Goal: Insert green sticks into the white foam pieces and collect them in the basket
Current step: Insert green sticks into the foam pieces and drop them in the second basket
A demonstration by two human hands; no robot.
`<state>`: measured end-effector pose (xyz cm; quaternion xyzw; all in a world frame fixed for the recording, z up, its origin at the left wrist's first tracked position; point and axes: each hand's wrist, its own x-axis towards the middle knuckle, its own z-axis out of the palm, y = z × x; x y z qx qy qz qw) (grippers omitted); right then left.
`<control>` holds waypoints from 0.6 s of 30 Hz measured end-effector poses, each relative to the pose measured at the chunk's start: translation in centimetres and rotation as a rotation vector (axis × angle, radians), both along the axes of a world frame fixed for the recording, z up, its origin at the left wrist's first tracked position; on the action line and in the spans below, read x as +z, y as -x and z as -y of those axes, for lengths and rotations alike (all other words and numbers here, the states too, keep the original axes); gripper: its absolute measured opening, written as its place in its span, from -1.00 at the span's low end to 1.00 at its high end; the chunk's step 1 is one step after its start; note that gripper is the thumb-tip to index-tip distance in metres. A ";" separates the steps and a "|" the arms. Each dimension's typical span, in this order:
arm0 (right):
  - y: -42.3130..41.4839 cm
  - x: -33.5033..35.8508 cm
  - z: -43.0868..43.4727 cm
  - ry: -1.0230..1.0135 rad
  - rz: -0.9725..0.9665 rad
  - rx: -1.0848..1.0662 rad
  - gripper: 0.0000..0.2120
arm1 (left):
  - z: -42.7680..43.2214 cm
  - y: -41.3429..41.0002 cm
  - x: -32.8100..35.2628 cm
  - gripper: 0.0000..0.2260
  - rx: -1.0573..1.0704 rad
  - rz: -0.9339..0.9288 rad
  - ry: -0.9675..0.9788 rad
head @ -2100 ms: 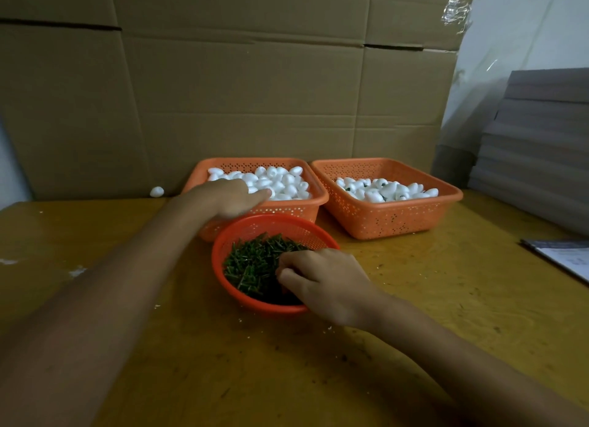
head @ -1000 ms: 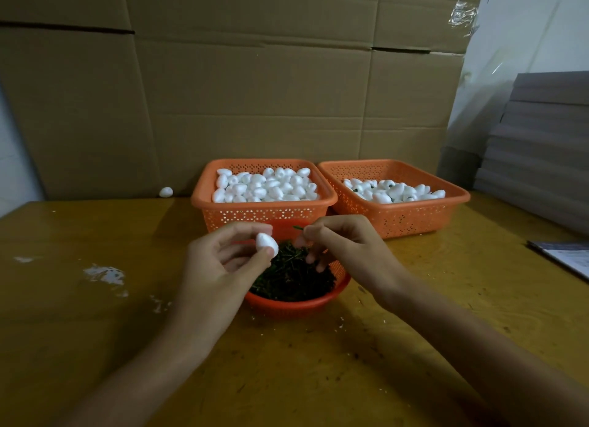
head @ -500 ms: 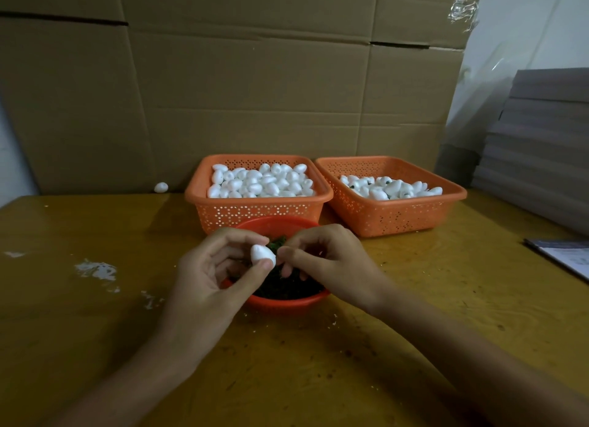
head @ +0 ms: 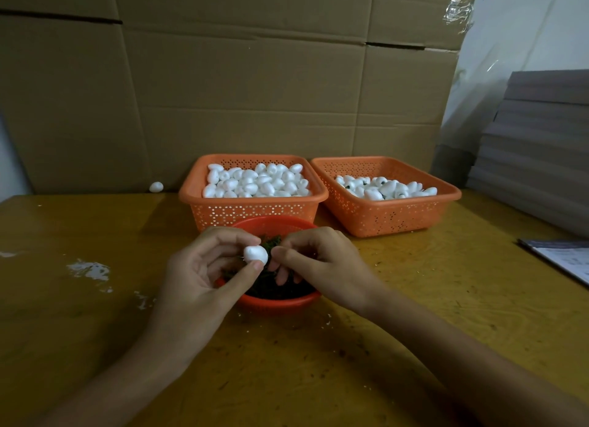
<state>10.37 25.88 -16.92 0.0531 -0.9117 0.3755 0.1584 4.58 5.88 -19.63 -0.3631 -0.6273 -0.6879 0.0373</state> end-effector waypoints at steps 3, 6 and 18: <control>0.1 0.0 0.0 0.003 -0.004 0.004 -0.73 | 0.0 0.1 0.0 -0.78 -0.006 -0.030 -0.014; 0.1 -0.1 0.0 0.003 -0.004 0.006 -0.73 | 0.0 0.1 -0.1 -0.79 -0.016 -0.055 -0.012; 0.2 0.0 -0.2 0.002 0.001 0.019 -0.73 | -0.1 -0.1 0.2 -0.70 -0.019 -0.069 -0.010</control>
